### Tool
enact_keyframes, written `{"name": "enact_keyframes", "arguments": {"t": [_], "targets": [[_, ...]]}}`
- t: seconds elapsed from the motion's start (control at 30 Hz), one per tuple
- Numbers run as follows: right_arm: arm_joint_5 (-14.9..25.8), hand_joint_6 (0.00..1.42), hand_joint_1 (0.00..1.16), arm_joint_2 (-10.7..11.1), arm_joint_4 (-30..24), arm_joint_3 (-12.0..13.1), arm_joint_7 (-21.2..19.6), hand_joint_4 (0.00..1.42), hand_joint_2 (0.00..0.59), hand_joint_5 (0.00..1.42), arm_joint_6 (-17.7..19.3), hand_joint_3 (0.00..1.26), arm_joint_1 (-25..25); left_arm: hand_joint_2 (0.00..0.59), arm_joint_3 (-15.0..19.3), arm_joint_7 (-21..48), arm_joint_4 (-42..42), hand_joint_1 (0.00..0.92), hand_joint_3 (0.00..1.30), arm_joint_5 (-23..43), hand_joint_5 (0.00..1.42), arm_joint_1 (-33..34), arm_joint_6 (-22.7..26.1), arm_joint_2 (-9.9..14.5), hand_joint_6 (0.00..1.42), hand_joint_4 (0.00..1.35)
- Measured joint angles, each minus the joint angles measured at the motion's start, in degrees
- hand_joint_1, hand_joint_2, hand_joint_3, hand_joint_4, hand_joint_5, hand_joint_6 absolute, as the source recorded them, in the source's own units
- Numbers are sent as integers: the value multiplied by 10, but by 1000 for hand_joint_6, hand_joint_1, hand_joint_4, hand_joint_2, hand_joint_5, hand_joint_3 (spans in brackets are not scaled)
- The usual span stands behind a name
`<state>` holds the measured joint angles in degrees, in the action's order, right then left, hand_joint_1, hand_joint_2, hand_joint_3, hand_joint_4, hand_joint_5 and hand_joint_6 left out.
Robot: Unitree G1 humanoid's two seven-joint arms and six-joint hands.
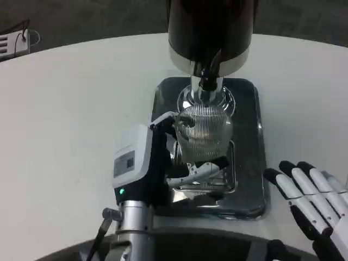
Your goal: Grasp the cup under the faucet to collect the drink, then remove the cup.
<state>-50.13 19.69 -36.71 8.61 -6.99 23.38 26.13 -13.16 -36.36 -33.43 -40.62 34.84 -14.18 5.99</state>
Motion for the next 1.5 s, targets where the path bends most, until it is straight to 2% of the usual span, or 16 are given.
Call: {"name": "enact_keyframes", "arguments": {"t": [0.1,0.17,0.27,0.37,0.47,0.53,0.67,0.8,0.9,0.97,1.0,1.27,1.4,1.5], "targets": [[0,48,155,0,0,0,0,11,527,0,0,66,-1,0,-4,-1,-9,676,989,1,1116,9,0,0,1279,1064],[0,48,155,0,1,0,0,11,527,0,0,66,-2,0,-6,-2,-13,657,950,2,1060,12,-1,0,1198,925],[0,48,155,0,1,0,0,11,527,0,0,66,-2,0,-9,-5,-16,517,788,6,942,12,-1,-1,1032,694],[0,48,155,0,2,1,0,11,527,0,-1,66,-2,48,-11,-9,-17,317,600,5,797,12,0,0,855,470],[1,48,155,0,3,1,0,11,527,0,-2,66,-2,49,-12,-10,-17,242,390,6,600,11,-1,0,622,232],[1,48,155,0,3,1,0,11,527,0,-3,66,-5,53,-14,-15,-15,225,287,6,535,8,-2,0,549,103],[3,48,154,0,4,1,0,11,525,0,-4,66,-6,59,-15,-21,-14,217,272,5,521,4,-2,0,528,82],[4,48,153,1,4,1,0,11,523,0,-4,66,-6,49,-16,-28,-10,190,187,5,396,2,-2,3,354,5],[4,48,153,1,4,1,0,11,523,0,-4,66,-7,28,-17,-30,-8,111,122,5,330,0,-2,4,279,0],[4,48,153,1,4,1,0,11,523,0,-4,66,-7,35,-16,-32,0,11,101,5,301,-6,-2,5,240,0],[4,48,153,1,4,2,0,11,523,0,-5,66,-7,51,-16,-34,12,2,91,5,285,-13,-2,6,217,0],[6,48,153,2,5,2,0,11,523,0,-6,66,-10,116,4,-18,125,0,65,45,180,-76,-37,19,95,0],[6,48,153,3,5,1,0,11,523,0,-6,66,-12,155,17,1,184,0,54,64,153,-105,-39,20,59,0],[6,48,153,3,5,1,0,11,523,0,-6,66,-11,164,28,17,239,0,47,69,121,-124,-39,17,33,0]]}}
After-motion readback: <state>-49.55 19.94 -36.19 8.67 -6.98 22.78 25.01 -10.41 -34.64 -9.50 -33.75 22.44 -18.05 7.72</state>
